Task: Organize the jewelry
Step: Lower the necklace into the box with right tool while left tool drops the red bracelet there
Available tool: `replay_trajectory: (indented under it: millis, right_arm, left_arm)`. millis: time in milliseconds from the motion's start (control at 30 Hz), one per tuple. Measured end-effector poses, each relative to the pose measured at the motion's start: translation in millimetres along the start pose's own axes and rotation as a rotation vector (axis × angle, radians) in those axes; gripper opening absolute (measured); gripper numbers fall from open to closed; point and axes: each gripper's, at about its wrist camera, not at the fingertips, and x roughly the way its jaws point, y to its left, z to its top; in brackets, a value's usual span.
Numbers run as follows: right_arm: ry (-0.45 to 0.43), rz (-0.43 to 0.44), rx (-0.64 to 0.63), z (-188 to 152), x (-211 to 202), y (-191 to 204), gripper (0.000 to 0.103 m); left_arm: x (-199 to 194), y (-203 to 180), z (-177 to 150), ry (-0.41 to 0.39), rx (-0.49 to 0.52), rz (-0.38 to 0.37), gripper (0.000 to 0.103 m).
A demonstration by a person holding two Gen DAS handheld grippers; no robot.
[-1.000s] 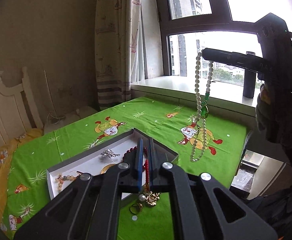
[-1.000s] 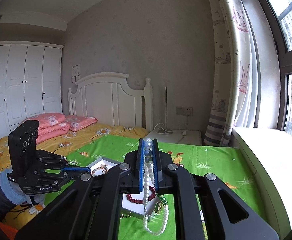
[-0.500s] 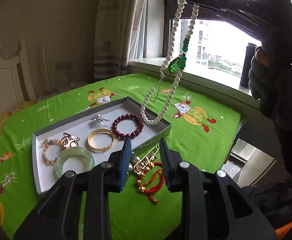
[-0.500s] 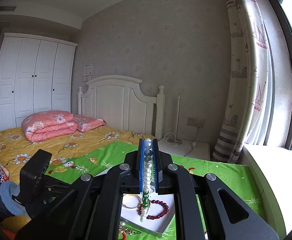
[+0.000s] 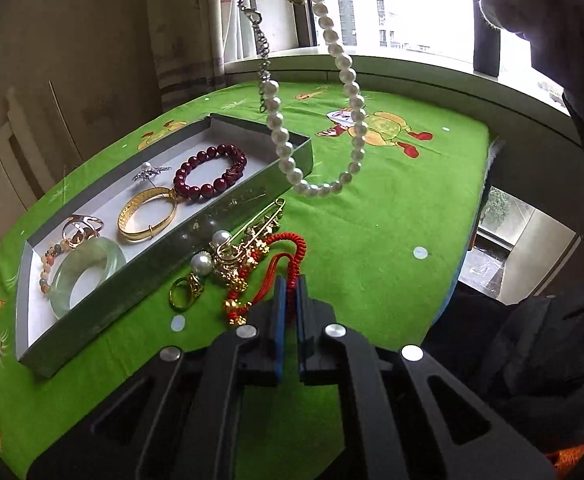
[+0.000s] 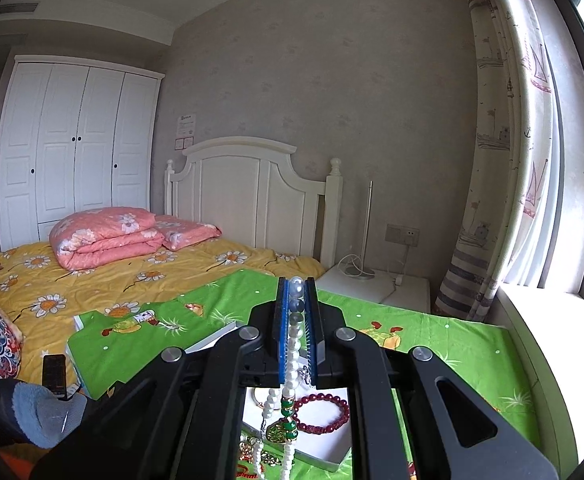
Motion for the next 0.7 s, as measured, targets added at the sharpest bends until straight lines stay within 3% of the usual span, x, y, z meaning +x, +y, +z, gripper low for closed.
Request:
replay_trajectory:
  millis: [100,367,533,700]
  right_arm:
    - [-0.004,0.0,-0.017,4.2,1.6,1.1,0.009]
    - [0.005,0.003,-0.032,22.1,27.0,-1.4,0.009]
    - [0.032,0.01,-0.035,25.5,52.8,0.6,0.009]
    - [0.065,0.015,-0.025,23.4,82.1,2.5,0.009]
  left_arm:
    - [-15.6,10.4,11.0,-0.048,-0.035,-0.014,0.004]
    - [-57.1,54.0,59.4,-0.153,-0.052,0.084,0.004]
    - [-60.8,87.3,86.1,-0.16,-0.071,0.141,0.004]
    - [-39.0,124.1,101.6,-0.11,-0.114,0.197,0.004]
